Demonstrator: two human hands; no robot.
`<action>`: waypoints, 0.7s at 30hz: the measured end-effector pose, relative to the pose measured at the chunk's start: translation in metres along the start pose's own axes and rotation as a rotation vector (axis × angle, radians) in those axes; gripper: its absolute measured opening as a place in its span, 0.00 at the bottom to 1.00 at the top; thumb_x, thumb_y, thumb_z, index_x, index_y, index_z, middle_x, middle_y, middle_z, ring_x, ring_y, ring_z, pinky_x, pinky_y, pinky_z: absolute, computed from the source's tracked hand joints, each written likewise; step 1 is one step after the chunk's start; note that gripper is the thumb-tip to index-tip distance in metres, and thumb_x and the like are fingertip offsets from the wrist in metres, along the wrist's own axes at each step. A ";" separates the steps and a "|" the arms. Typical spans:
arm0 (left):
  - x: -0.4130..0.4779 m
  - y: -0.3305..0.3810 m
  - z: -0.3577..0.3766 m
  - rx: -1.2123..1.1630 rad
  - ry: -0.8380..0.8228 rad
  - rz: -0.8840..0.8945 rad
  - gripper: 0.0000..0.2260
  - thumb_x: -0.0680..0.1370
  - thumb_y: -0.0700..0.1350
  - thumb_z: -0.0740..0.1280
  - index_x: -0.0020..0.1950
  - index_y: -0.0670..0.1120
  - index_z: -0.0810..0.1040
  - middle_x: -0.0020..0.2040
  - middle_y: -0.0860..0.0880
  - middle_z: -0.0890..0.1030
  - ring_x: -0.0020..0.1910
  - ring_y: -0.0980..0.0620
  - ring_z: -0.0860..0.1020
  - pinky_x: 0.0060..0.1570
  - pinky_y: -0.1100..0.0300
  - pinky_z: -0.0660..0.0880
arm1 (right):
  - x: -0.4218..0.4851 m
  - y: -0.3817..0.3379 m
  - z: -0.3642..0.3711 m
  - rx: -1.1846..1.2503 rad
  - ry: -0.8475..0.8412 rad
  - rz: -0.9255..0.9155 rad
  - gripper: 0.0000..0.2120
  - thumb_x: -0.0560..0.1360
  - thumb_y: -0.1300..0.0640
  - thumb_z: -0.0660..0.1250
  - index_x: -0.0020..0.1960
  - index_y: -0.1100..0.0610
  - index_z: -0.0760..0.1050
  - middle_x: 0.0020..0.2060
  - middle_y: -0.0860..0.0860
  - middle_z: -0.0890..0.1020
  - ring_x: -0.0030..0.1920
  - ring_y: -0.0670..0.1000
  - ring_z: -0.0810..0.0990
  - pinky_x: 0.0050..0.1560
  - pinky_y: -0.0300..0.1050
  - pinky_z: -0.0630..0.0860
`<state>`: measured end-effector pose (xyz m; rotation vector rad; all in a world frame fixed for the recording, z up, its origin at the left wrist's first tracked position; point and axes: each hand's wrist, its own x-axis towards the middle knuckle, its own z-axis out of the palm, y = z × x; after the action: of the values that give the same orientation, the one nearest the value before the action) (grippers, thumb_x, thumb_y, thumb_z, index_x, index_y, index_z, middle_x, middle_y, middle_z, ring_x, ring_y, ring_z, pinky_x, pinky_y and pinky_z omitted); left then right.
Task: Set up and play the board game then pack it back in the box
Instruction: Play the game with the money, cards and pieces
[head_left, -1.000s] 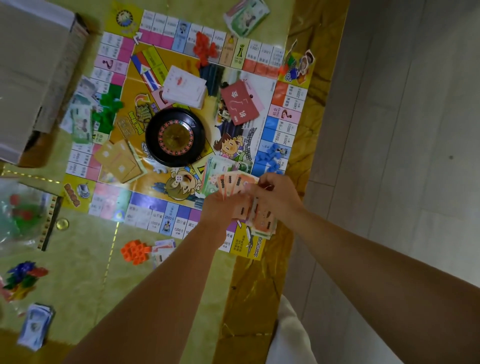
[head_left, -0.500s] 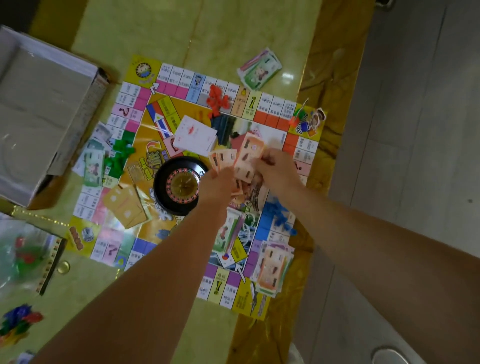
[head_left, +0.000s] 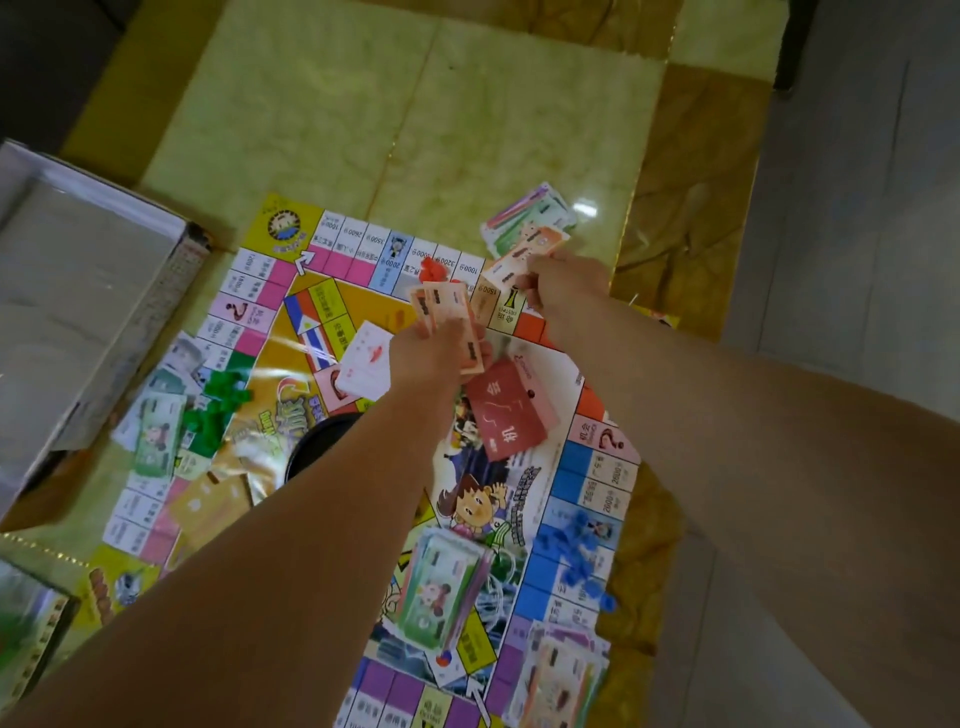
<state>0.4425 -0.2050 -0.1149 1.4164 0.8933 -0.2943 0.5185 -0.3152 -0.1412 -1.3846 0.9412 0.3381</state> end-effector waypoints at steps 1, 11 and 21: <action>0.002 0.001 0.002 0.002 -0.013 -0.006 0.05 0.80 0.38 0.61 0.50 0.43 0.76 0.38 0.47 0.81 0.31 0.53 0.80 0.35 0.59 0.80 | 0.002 0.000 0.001 0.016 0.012 -0.004 0.04 0.77 0.67 0.65 0.51 0.65 0.76 0.36 0.59 0.79 0.24 0.45 0.74 0.23 0.33 0.69; 0.002 0.007 0.002 -0.042 -0.026 -0.058 0.06 0.80 0.39 0.63 0.44 0.46 0.75 0.40 0.45 0.81 0.33 0.52 0.81 0.34 0.61 0.80 | 0.000 0.004 0.011 -0.257 0.193 -0.297 0.16 0.75 0.62 0.65 0.62 0.59 0.73 0.59 0.54 0.75 0.50 0.52 0.78 0.50 0.43 0.76; -0.018 0.000 -0.039 -0.103 -0.013 -0.076 0.02 0.78 0.40 0.67 0.48 0.45 0.79 0.42 0.45 0.83 0.35 0.51 0.83 0.32 0.60 0.79 | -0.075 0.044 0.019 -0.361 -0.318 -0.289 0.15 0.74 0.60 0.68 0.30 0.54 0.70 0.27 0.48 0.74 0.32 0.49 0.75 0.35 0.47 0.76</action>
<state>0.4166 -0.1748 -0.0987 1.2865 0.9405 -0.3102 0.4489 -0.2649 -0.1181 -1.7094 0.4214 0.5074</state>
